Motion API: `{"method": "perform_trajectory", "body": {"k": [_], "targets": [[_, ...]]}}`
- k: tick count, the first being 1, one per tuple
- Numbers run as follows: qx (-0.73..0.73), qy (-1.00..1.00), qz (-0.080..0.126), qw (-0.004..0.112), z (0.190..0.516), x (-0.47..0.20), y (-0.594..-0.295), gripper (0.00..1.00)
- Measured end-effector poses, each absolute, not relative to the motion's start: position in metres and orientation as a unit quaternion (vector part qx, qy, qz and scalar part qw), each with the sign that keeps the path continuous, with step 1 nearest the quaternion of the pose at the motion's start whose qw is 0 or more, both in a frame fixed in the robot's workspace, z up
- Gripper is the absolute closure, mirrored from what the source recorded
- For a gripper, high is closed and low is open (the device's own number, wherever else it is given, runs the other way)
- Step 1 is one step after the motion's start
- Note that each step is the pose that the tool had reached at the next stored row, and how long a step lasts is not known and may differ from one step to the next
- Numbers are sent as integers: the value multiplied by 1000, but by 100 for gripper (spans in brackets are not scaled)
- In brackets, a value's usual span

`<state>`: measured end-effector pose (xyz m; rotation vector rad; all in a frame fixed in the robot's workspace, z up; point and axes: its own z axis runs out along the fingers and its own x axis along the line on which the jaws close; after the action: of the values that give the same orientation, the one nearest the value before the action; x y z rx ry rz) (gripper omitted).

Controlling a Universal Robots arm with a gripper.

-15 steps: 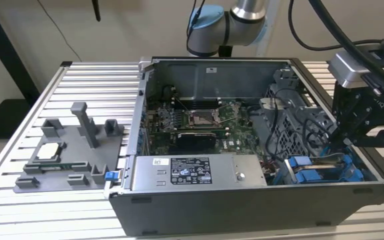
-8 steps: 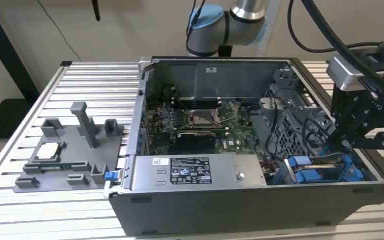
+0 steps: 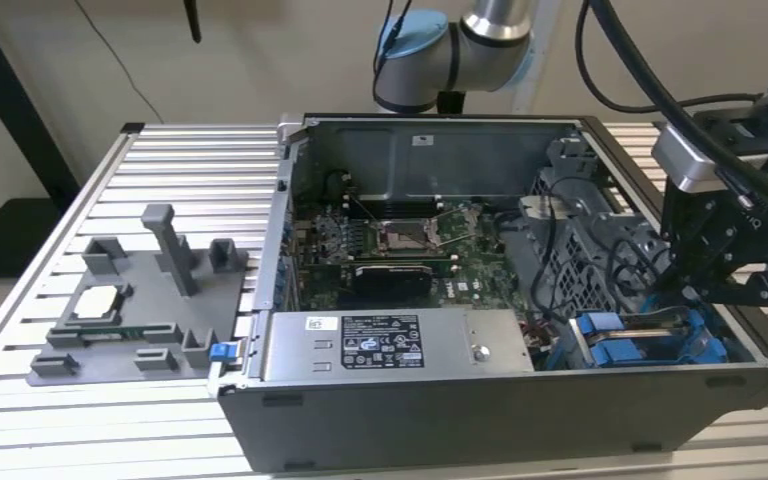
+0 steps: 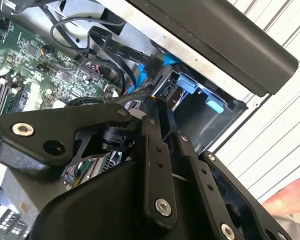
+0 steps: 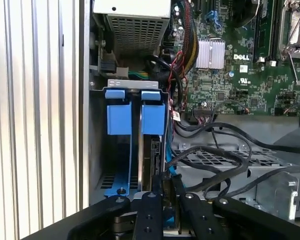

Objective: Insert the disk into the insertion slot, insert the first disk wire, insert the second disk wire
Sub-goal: 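Insert the first disk wire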

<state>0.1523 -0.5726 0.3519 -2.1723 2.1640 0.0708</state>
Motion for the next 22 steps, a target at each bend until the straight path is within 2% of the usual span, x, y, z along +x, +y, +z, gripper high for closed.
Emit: {"method": "perform_trajectory", "body": {"k": [22], "targets": [[-709,704,15,29,341,154,-573,100]]}}
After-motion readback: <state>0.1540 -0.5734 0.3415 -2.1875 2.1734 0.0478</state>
